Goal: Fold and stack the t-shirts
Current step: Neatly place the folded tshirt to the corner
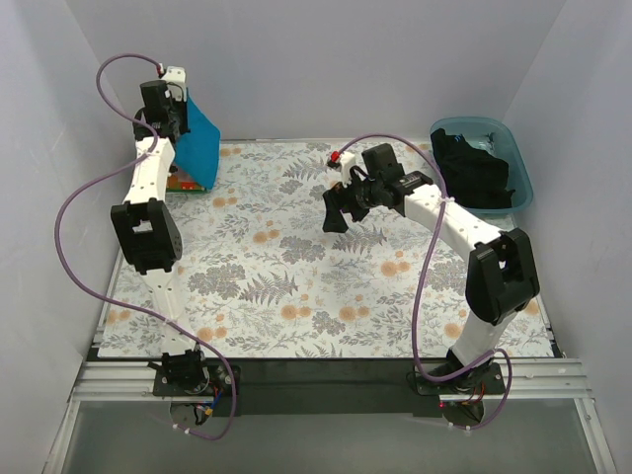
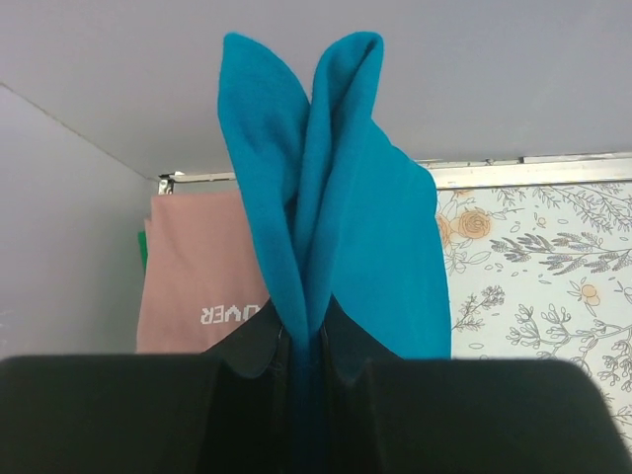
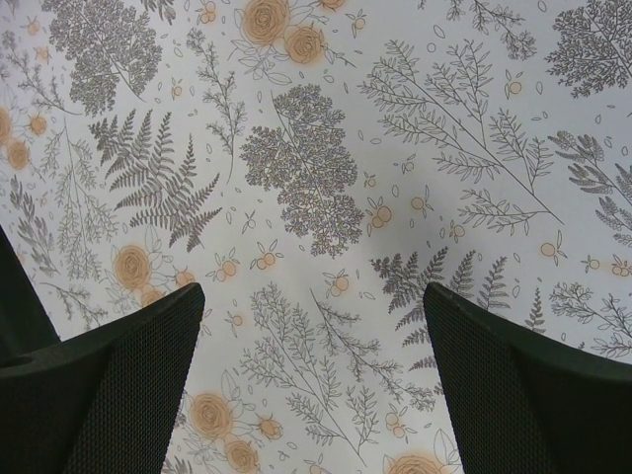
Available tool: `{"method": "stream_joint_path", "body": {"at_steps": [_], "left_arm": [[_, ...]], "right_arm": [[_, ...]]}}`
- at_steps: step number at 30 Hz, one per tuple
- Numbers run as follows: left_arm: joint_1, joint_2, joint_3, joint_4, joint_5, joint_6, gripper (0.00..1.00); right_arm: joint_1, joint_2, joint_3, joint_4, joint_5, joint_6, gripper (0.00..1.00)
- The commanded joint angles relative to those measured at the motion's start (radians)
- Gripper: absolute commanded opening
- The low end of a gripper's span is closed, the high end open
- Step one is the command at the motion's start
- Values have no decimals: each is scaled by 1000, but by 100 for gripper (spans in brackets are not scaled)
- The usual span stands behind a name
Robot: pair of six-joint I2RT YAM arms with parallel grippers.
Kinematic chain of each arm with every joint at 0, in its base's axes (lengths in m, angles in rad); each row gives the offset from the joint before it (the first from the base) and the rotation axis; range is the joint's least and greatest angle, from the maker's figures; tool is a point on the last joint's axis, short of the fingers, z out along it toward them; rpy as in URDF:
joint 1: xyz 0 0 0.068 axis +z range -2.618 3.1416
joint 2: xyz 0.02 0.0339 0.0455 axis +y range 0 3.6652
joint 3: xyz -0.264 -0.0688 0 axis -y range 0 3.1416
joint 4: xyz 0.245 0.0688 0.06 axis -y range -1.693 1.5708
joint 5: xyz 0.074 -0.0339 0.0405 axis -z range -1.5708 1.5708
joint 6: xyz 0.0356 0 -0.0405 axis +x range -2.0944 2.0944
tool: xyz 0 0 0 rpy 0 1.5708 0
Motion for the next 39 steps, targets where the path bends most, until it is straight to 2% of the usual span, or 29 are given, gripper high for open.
{"method": "stream_joint_path", "body": {"at_steps": [1, 19, 39], "left_arm": [[26, -72, 46, 45, 39, 29, 0], [95, 66, 22, 124, 47, 130, 0], [165, 155, 48, 180, 22, 119, 0]], "right_arm": [[8, 10, 22, 14, -17, 0, 98], [29, 77, 50, 2, -3, 1, 98], [32, 97, 61, -11, 6, -4, 98]]}}
